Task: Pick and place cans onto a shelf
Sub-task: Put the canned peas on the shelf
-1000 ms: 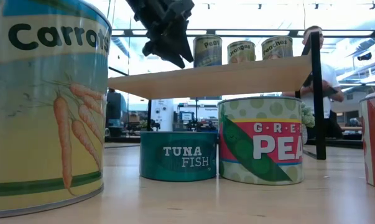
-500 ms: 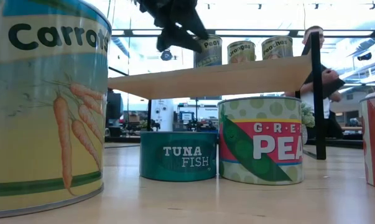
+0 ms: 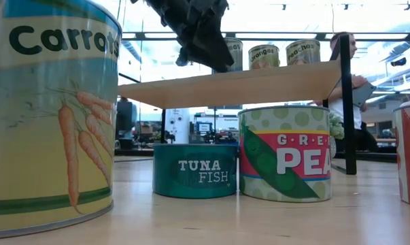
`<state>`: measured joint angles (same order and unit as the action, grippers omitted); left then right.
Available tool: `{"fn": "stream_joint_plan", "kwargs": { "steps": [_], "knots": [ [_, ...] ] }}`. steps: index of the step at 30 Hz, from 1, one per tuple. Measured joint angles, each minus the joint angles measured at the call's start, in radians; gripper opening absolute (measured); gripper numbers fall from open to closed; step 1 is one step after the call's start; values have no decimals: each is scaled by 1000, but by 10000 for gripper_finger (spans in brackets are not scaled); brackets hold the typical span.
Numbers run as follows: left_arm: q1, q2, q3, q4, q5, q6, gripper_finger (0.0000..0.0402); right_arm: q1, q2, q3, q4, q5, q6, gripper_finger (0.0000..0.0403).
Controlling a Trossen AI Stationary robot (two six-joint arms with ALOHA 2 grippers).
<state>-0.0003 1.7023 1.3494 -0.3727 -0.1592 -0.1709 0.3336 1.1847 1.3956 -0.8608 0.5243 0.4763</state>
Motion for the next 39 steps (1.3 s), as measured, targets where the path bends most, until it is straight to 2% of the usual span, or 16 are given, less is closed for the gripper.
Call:
{"fn": "stream_joint_plan", "kwargs": {
  "steps": [17,29,34,39],
  "knots": [
    [81,0,0,4,-21,-15,181,0,0,0,0,2,-6,347],
    [107,0,0,25,-13,56,181,0,0,0,0,6,-13,347],
    [133,-17,1,-42,67,60,181,-3,0,0,0,11,-16,347],
    [157,-40,1,-104,7,63,181,-3,0,0,9,11,-16,347]
  ]
}}
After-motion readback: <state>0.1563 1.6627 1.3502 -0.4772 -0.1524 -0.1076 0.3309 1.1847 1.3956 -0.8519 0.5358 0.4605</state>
